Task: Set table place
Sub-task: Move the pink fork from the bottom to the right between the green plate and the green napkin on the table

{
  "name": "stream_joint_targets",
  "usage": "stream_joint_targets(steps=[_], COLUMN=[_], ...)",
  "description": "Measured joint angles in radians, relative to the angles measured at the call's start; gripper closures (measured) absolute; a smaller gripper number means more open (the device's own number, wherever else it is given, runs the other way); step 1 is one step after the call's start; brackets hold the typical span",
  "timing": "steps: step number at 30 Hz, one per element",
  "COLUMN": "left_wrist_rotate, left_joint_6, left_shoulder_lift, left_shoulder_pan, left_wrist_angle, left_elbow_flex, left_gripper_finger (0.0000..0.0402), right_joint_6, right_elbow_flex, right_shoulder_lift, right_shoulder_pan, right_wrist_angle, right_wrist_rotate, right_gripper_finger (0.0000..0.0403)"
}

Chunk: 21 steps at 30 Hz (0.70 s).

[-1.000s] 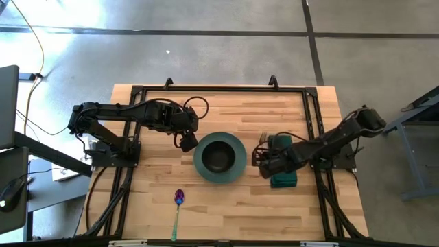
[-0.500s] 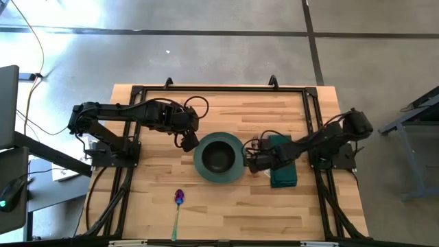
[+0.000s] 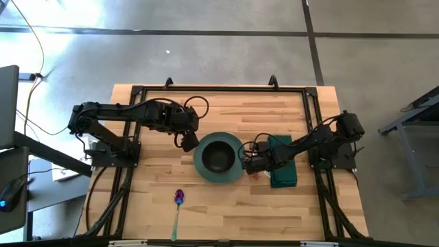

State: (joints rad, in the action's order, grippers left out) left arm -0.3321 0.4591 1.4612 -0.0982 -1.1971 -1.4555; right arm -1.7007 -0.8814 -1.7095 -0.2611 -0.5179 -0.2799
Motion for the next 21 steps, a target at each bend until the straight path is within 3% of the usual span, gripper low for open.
stream_joint_targets(steps=[8,21], left_wrist_rotate=[0.0,0.001], left_joint_6=[0.0,-0.007], left_shoulder_lift=[0.0,0.0], left_shoulder_pan=[0.0,0.0], left_wrist_angle=[0.0,0.0], left_elbow_flex=[0.0,0.0], left_gripper_finger=[0.0115,0.0115], right_joint_6=[-0.001,0.0], right_elbow_flex=[0.001,0.005], right_shoulder_lift=[0.003,0.019], right_shoulder_pan=[0.012,0.013], right_wrist_angle=[0.0,0.002], right_wrist_rotate=[0.004,-0.008], right_gripper_finger=[0.0386,0.0272])
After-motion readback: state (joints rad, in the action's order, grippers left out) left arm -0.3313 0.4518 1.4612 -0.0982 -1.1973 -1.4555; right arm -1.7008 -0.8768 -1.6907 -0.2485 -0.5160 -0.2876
